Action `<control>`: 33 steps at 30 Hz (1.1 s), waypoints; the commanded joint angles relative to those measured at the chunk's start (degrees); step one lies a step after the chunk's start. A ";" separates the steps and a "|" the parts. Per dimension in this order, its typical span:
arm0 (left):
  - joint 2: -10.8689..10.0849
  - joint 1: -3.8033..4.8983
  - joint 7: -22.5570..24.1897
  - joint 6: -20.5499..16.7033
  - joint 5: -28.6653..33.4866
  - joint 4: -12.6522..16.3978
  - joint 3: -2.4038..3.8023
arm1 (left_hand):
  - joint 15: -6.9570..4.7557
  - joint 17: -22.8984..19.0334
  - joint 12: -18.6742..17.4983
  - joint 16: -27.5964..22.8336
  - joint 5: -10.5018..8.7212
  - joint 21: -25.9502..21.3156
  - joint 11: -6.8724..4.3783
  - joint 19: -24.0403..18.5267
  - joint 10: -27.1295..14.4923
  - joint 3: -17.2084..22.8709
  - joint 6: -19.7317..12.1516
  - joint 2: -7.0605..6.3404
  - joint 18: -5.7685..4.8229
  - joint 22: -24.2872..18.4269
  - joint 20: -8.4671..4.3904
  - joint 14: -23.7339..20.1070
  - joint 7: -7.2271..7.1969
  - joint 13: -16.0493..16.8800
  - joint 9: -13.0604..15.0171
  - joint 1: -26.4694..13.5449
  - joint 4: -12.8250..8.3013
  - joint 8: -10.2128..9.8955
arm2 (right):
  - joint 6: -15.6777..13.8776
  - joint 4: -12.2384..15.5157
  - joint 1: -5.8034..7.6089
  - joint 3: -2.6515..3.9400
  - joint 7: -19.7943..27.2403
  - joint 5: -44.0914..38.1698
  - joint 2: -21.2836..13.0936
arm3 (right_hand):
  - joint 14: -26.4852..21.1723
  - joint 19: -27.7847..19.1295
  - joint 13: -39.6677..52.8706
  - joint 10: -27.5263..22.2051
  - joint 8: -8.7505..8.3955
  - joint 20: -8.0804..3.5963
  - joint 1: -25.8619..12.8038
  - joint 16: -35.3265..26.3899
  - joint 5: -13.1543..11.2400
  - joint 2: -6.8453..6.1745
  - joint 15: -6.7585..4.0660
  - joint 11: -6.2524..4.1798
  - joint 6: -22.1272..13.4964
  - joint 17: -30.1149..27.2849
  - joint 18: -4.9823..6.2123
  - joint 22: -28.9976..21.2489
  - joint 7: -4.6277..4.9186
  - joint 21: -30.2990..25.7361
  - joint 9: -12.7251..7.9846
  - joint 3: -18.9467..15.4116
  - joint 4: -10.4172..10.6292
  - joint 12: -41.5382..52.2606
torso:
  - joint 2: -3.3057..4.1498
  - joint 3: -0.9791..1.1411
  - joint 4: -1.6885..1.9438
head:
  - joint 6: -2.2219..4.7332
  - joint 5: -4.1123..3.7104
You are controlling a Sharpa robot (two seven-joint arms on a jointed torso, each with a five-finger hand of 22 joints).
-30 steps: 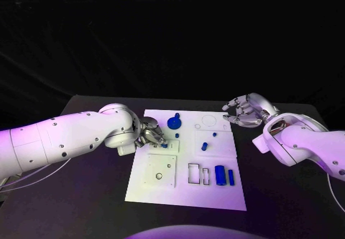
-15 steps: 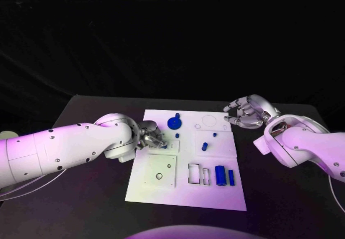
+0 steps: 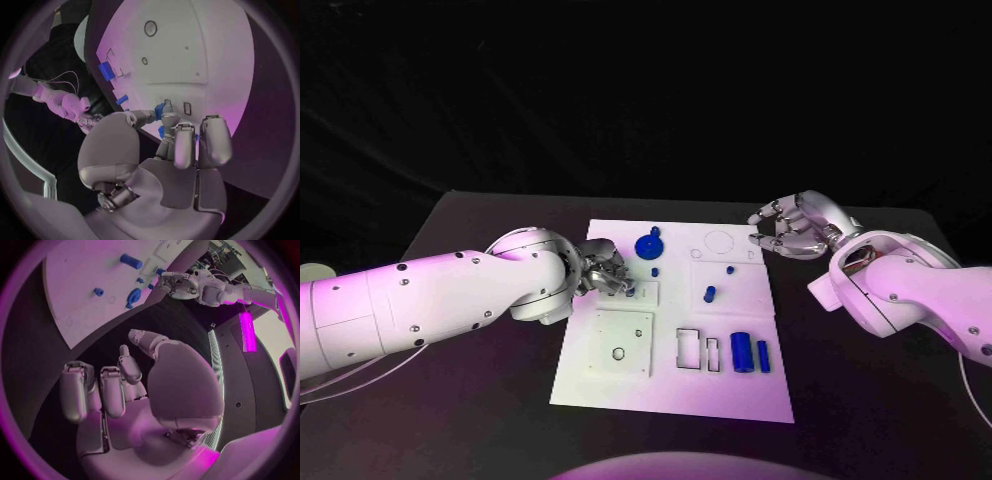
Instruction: Assemble the parts on the task board
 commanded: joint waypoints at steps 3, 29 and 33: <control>0.26 -0.02 0.50 1.34 -2.57 -0.01 0.14 | -0.53 0.33 0.12 -0.09 0.23 0.44 -0.12 0.41 0.42 12.23 0.53 -0.22 -1.18 0.27 0.10 2.54 0.04 -0.16 -0.01 0.23 -12.49 0.38 | 0.66 0.05 -0.06 0.00 -0.03 -0.59 -0.01 | 3.58 0.63 0.13 0.11 0.44 0.17 -0.56 -0.19 0.17 0.30 0.04 -0.12 -0.28 5.25 0.70 10.18 0.00 -0.33 0.07 0.22 -0.14 -0.08 | 0.04 0.03 0.01 | -0.22 -0.17; 1.66 -0.02 0.17 5.20 -6.41 -1.33 0.14 | -0.56 0.33 0.15 -0.10 0.25 0.53 -0.16 0.48 0.55 12.37 0.62 -0.34 -1.22 0.47 0.08 2.53 0.00 -0.04 -0.06 0.29 -12.59 0.33 | 0.77 0.01 -0.25 0.00 -0.03 -0.59 0.13 | 3.58 0.63 0.13 0.11 0.44 0.17 -0.56 -0.19 0.17 0.30 0.04 -0.12 -0.28 5.25 0.70 10.18 0.00 -0.33 0.07 0.22 -0.14 -0.08 | -0.04 0.03 -0.02 | -0.81 -0.11; 1.68 -0.02 0.19 5.01 -6.48 -1.33 0.14 | -0.56 0.33 0.15 -0.10 0.25 0.53 -0.16 0.48 0.55 12.37 0.62 -0.34 -1.22 0.47 0.08 2.53 0.00 -0.04 -0.06 0.29 -12.59 0.33 | 0.76 0.01 -0.26 0.00 -0.02 -0.59 0.12 | 3.58 0.63 0.13 0.11 0.44 0.17 -0.56 -0.19 0.17 0.30 0.04 -0.12 -0.28 5.25 0.70 10.18 0.00 -0.33 0.07 0.22 -0.14 -0.08 | -0.02 0.05 0.03 | -0.67 -0.18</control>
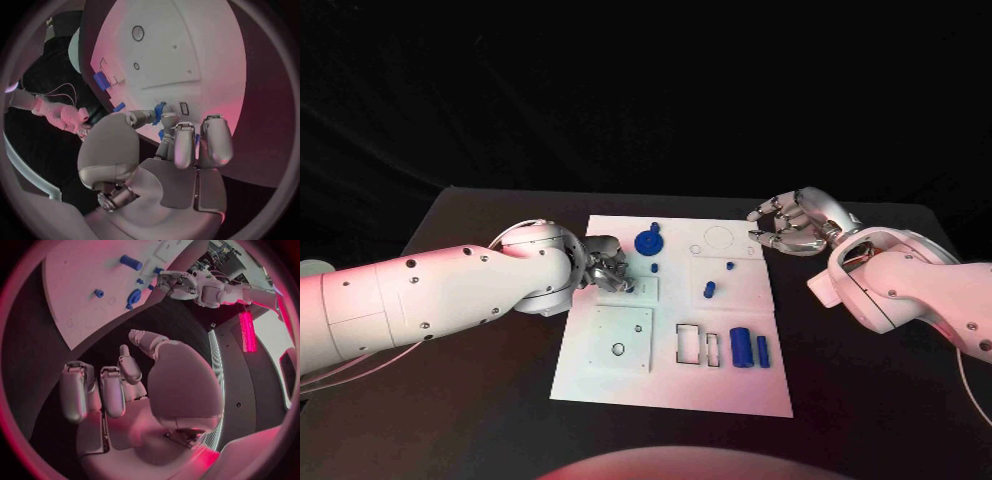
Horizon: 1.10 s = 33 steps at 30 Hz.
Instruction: Assemble the parts on the task board
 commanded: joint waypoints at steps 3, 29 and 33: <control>0.14 -0.04 0.28 0.80 -0.82 0.09 -0.02 | -0.36 0.34 0.15 -0.10 0.27 0.31 0.03 0.48 0.35 12.37 0.28 -0.12 -0.34 0.06 0.08 2.75 -0.05 0.07 0.04 0.51 -12.59 0.15 | 0.72 0.05 -0.06 0.00 0.08 -0.59 0.04 | 3.58 0.63 0.07 0.11 0.22 0.17 -0.32 -0.19 0.17 0.06 0.04 -0.12 -0.28 5.27 0.70 10.15 0.00 -0.33 0.08 0.22 -0.14 -0.08 | 0.02 0.03 0.04 | 0.08 -0.12; 0.15 -0.04 0.09 2.08 -0.30 -0.14 0.02 | -0.51 0.36 0.67 -0.11 1.62 0.43 -0.15 0.56 1.52 12.90 1.09 -0.75 -0.38 0.25 -0.03 2.76 -0.23 1.20 -0.12 0.44 -12.74 0.04 | 0.66 0.05 -0.09 0.00 0.09 -0.59 0.02 | 3.59 0.58 0.00 0.09 0.39 0.14 -0.45 -0.21 0.17 0.12 0.03 -0.13 -0.36 5.26 0.73 10.08 -0.01 -0.48 0.11 0.26 -0.17 -0.10 | 0.00 0.01 0.01 | -0.12 -0.16; 0.32 -0.03 0.09 1.89 -0.02 -0.15 0.04 | -0.52 0.36 0.68 -0.11 1.74 0.46 -0.16 0.58 1.57 12.92 1.16 -0.79 -0.39 0.32 -0.04 2.76 -0.25 1.20 -0.13 0.40 -12.72 0.04 | 0.66 0.04 -0.09 0.00 0.09 -0.59 0.03 | 3.59 0.58 0.00 0.09 0.39 0.14 -0.45 -0.21 0.17 0.12 0.03 -0.13 -0.36 5.26 0.73 10.08 -0.01 -0.48 0.11 0.26 -0.17 -0.10 | -0.01 0.01 0.04 | -0.16 -0.18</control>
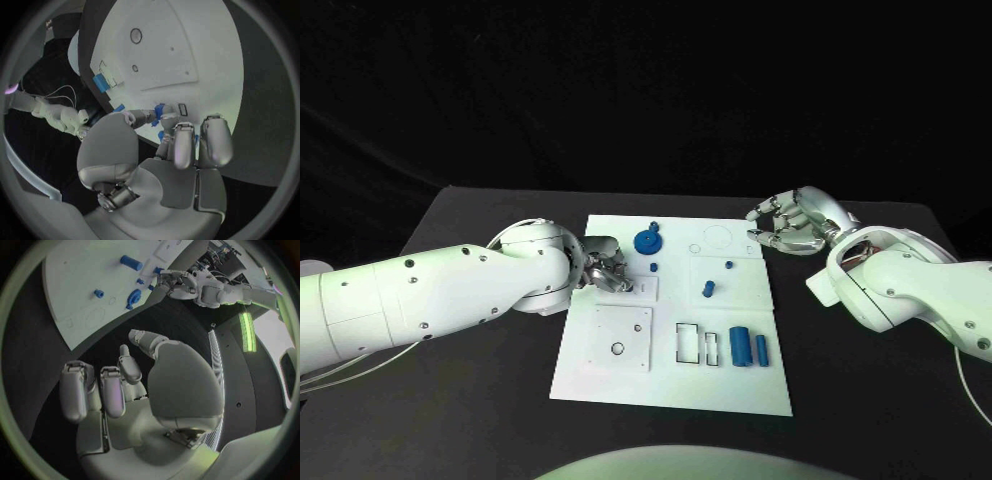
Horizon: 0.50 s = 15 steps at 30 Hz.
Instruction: Assemble the parts on the task board
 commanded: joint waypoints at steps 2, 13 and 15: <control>0.32 -0.03 0.07 0.75 0.80 0.07 0.01 | -0.30 0.37 0.33 -0.11 0.21 0.25 0.05 0.58 0.32 11.16 0.35 0.11 -0.39 0.15 -0.04 2.54 -0.06 0.02 -0.10 0.53 -10.97 0.19 | 0.66 0.01 -0.05 0.00 0.09 -0.58 0.06 | 3.59 0.58 0.02 0.09 0.19 0.14 -0.45 -0.22 0.17 0.13 0.03 -0.13 -0.36 5.27 0.73 10.10 -0.01 -0.13 0.05 0.26 -0.17 -0.10 | 0.01 0.02 0.03 | -0.13 -0.01; 0.91 -0.02 0.21 1.52 1.51 -0.40 0.02 | -0.30 0.31 -0.60 -0.16 -0.02 0.39 0.00 0.62 -0.04 10.14 0.51 -0.67 -0.46 0.52 -0.04 2.53 -0.20 -1.36 -0.22 -1.16 -9.74 -0.04 | 0.63 -0.04 -0.10 0.00 0.18 -0.58 0.07 | 3.59 0.58 0.02 0.09 0.19 0.14 -0.45 -0.22 0.17 0.13 0.03 -0.13 -0.36 5.27 0.73 10.10 -0.01 -0.13 0.05 0.26 -0.17 -0.10 | 0.02 0.02 0.02 | -0.22 -0.16; 1.11 -0.02 0.20 1.68 1.53 -0.62 0.02 | -0.37 0.35 -0.84 -0.15 -0.27 0.36 -0.09 0.58 0.05 9.41 0.55 -0.72 -0.44 0.49 -0.08 2.54 -0.36 -1.64 -0.24 -1.91 -8.98 -0.10 | 0.62 -0.04 -0.11 0.00 0.21 -0.59 0.07 | 3.55 0.53 -0.15 -0.04 0.26 0.13 -0.52 -0.30 0.16 0.13 0.02 -0.14 -0.42 5.09 0.76 10.04 -0.01 -0.26 0.06 0.27 -0.19 -0.22 | 0.03 0.03 -0.01 | -0.19 -0.13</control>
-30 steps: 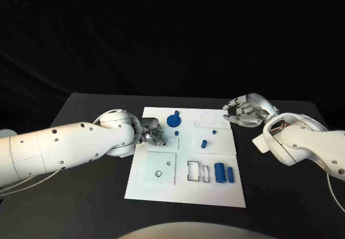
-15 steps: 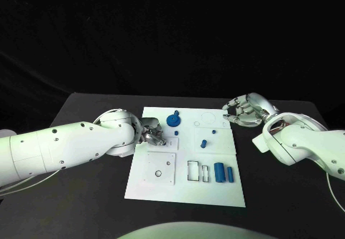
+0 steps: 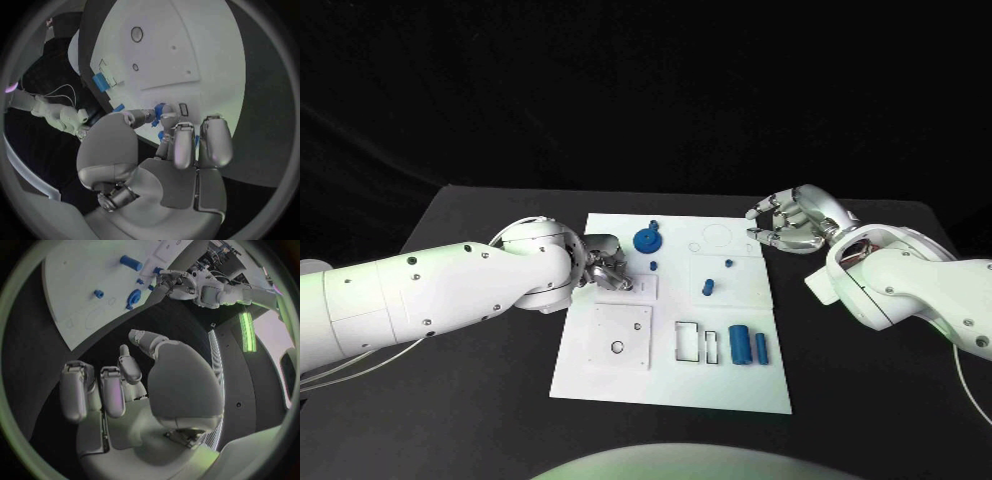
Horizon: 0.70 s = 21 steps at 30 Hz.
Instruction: Assemble the parts on the task board
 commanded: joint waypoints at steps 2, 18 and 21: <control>0.62 -0.05 0.36 1.56 1.03 -0.21 -0.02 | -0.41 0.32 -0.29 -0.16 -0.41 0.33 -0.23 0.14 0.01 8.74 0.27 -0.30 -0.44 -0.02 -0.10 2.54 -0.36 -0.24 -0.11 -1.33 -8.76 -0.42 | 0.63 0.00 -0.08 0.00 0.22 -0.59 0.02 | 3.55 0.53 -0.11 -0.04 0.27 0.13 -0.52 -0.30 0.16 0.13 0.02 -0.14 -0.42 5.10 0.76 10.05 -0.01 -0.26 0.07 0.27 -0.20 -0.22 | 0.02 -0.02 -0.08 | 0.01 0.00; 1.56 -0.03 0.01 2.08 1.03 -1.76 -0.03 | -0.66 0.40 -0.36 -0.18 -0.85 0.21 -0.52 0.11 0.54 5.21 1.16 -0.92 -0.43 -0.05 -0.34 2.57 -0.80 -0.01 -0.73 -5.58 -5.13 -1.23 | 0.72 -0.06 -0.14 0.00 0.21 -0.54 0.05 | 3.51 0.46 -0.11 -0.04 0.29 0.13 -0.57 -0.39 0.16 0.12 0.02 -0.13 -0.45 4.92 0.79 9.98 0.00 -0.39 0.07 0.26 -0.19 -0.21 | 0.04 -0.03 -0.03 | -0.15 -0.15; 1.60 -0.03 -0.01 2.19 1.06 -1.89 -0.04 | -0.67 0.39 -0.33 -0.18 -0.90 0.20 -0.53 0.11 0.58 4.88 1.24 -0.94 -0.43 -0.06 -0.35 2.57 -0.81 0.04 -0.79 -5.82 -4.85 -1.30 | 0.72 -0.07 -0.15 0.00 0.20 -0.53 0.05 | 3.51 0.46 -0.11 -0.04 0.29 0.13 -0.57 -0.39 0.16 0.12 0.02 -0.13 -0.45 4.92 0.79 9.98 0.00 -0.39 0.07 0.26 -0.19 -0.21 | 0.03 -0.03 -0.01 | -0.17 -0.19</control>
